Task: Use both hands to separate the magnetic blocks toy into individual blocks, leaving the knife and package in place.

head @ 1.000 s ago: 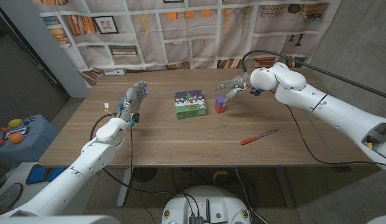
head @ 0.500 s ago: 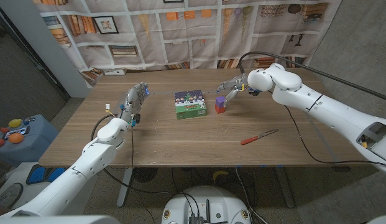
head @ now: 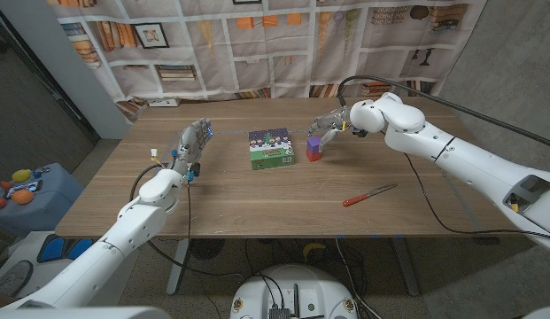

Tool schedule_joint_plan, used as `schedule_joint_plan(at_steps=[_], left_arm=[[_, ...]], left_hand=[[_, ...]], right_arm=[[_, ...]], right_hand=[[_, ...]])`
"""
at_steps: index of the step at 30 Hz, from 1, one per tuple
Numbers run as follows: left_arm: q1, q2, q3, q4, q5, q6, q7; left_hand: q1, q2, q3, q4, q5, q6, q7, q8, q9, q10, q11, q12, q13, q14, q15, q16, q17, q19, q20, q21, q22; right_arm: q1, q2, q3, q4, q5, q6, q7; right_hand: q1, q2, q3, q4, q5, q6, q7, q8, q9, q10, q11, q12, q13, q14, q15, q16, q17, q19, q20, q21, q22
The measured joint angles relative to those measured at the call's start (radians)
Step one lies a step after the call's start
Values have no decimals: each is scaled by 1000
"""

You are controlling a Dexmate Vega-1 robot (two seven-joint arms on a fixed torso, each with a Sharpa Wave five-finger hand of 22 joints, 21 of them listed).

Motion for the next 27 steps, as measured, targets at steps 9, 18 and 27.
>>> schedule_joint_plan(at_steps=[9,18,27], left_arm=[[4,0,-1,-2,-2,1,3],[3,-4,-1,3,-4,2,3],[-4,-7,3,12,-6,4,0]], left_hand=[[0,0,4,4,0,0,0,0,0,3,3,0,0,4,3,0,0,0,0,0,0],[0,0,4,4,0,0,0,0,0,5,5,0,0,6,5,0,0,0,0,0,0],[0,0,4,4,0,0,0,0,0,5,5,-4,0,6,5,0,0,0,0,0,0]], right_arm=[[-6,9,-4,0,-30,-9,-19],[-14,23,-4,-2,-42,-31,-24],[-22,30,-5,-3,-48,-47,-35]], right_hand=[[4,-3,-4,4,0,67,-11,42,10,11,-11,0,4,0,-11,7,5,21,-7,0,0],[32,-9,-12,5,0,115,-9,74,17,19,-18,0,4,7,-18,7,5,41,-5,0,0],[29,-5,-21,7,0,175,-16,112,26,36,-29,8,4,21,-25,13,9,50,-14,0,0]])
